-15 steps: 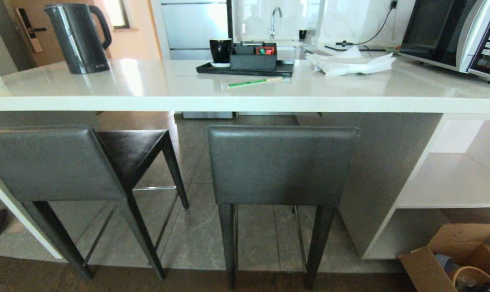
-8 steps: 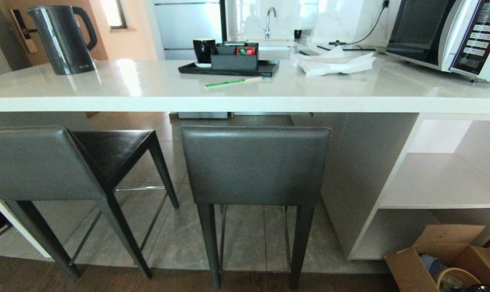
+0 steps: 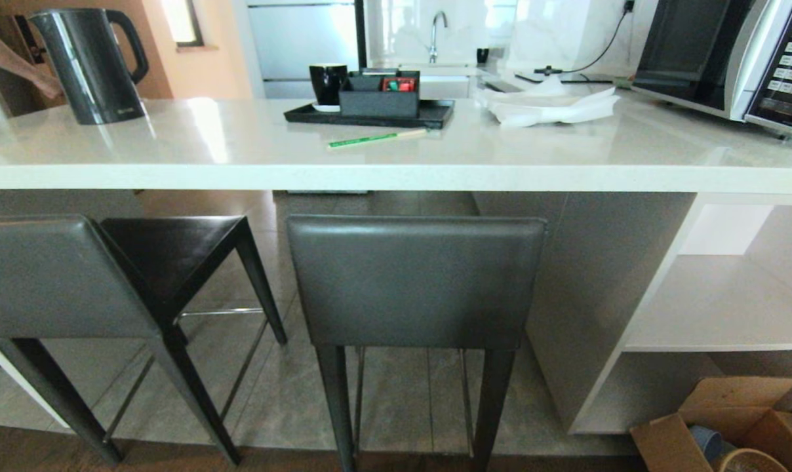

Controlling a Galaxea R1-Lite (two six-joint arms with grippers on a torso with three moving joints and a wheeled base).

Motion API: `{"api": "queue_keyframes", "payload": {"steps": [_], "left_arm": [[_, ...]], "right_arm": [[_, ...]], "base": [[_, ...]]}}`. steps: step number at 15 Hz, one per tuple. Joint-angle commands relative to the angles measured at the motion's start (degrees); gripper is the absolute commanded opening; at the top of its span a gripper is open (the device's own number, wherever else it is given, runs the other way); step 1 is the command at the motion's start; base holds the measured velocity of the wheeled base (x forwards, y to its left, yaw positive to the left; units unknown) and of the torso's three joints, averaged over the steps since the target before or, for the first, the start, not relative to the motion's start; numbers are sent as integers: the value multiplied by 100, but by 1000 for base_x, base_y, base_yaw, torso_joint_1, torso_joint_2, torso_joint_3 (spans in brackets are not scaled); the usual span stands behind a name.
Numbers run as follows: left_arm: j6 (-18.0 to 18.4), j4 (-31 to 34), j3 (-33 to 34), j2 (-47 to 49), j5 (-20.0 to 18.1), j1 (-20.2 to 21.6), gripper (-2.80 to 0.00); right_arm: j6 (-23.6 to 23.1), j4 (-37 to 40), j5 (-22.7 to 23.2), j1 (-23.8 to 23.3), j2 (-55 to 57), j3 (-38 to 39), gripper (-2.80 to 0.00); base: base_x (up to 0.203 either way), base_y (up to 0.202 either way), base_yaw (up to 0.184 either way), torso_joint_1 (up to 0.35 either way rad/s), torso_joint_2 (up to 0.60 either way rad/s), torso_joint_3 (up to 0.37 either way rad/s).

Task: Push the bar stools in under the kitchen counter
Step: Pull the gray chair out from under the dining table

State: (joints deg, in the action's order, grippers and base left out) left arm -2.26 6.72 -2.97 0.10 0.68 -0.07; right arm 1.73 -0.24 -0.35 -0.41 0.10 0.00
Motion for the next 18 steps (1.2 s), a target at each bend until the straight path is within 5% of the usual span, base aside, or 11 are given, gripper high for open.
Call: {"api": "queue_keyframes", "payload": {"steps": [1, 9, 15, 16, 17, 18], "left_arm": [[-3, 5, -1, 8, 9, -1, -280], [-3, 5, -1, 8, 3, 0, -280], [-3, 5, -1, 8, 11, 7, -280], [-12, 5, -1, 8, 11, 0, 0], [-5, 5, -1, 8, 11, 7, 0], [-3, 5, -1, 8, 11, -1, 0]], "right_arm": [[-5, -2, 0, -2, 8, 0, -280], [-6, -2, 0, -2, 8, 0, -280], [2, -2, 0, -2, 8, 0, -280], [0, -2, 0, -2, 8, 0, -280], [-6, -2, 0, 1, 8, 0, 0], [0, -2, 0, -2, 8, 0, 0]], "base": [[201, 0, 2, 6, 2, 6], [191, 0, 2, 5, 3, 2], [10, 0, 1, 1, 0, 0], [0, 0, 0, 0, 0, 0], [0, 0, 0, 0, 0, 0], [0, 0, 0, 0, 0, 0]]}}
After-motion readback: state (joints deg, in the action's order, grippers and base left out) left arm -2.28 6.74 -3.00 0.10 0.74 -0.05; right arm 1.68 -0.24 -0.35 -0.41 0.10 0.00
